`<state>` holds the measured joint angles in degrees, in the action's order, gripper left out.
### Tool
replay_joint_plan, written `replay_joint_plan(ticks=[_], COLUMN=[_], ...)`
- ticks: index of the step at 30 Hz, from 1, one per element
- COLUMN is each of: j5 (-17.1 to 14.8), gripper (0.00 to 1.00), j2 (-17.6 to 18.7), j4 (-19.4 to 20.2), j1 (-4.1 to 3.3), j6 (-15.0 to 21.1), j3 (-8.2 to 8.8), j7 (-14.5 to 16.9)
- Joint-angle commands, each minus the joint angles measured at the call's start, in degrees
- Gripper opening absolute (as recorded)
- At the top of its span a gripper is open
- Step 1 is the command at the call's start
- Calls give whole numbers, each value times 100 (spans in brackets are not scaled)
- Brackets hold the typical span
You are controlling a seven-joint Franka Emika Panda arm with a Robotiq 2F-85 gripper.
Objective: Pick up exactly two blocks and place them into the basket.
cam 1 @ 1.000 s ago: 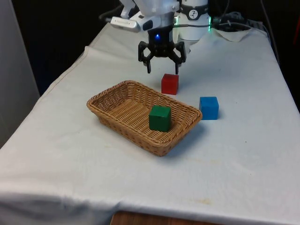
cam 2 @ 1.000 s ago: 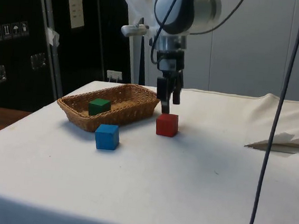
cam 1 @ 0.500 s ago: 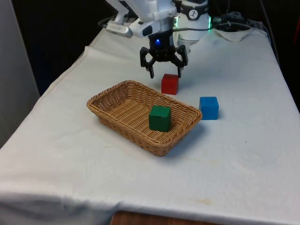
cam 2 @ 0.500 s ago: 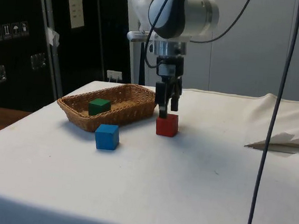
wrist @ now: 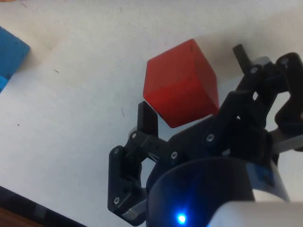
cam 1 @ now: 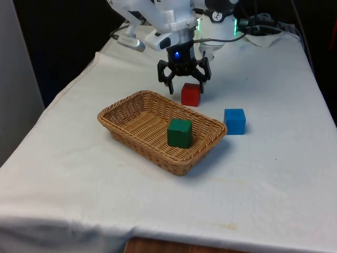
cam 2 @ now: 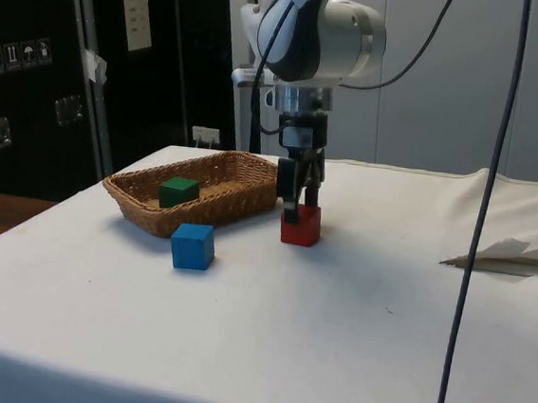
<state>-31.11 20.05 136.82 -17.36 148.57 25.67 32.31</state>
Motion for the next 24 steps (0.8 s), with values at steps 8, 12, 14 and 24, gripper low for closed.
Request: replay_joint_plan(ticks=[8, 12, 14, 24], j5=[-6, -6, -6, 97], gripper=[45, 7, 2, 2], j2=[-6, -6, -6, -120], j4=[-6, -6, -6, 6], j1=[6, 0, 0, -34], j6=[6, 0, 0, -63], j3=[0, 0, 0, 74], j7=[6, 0, 0, -69])
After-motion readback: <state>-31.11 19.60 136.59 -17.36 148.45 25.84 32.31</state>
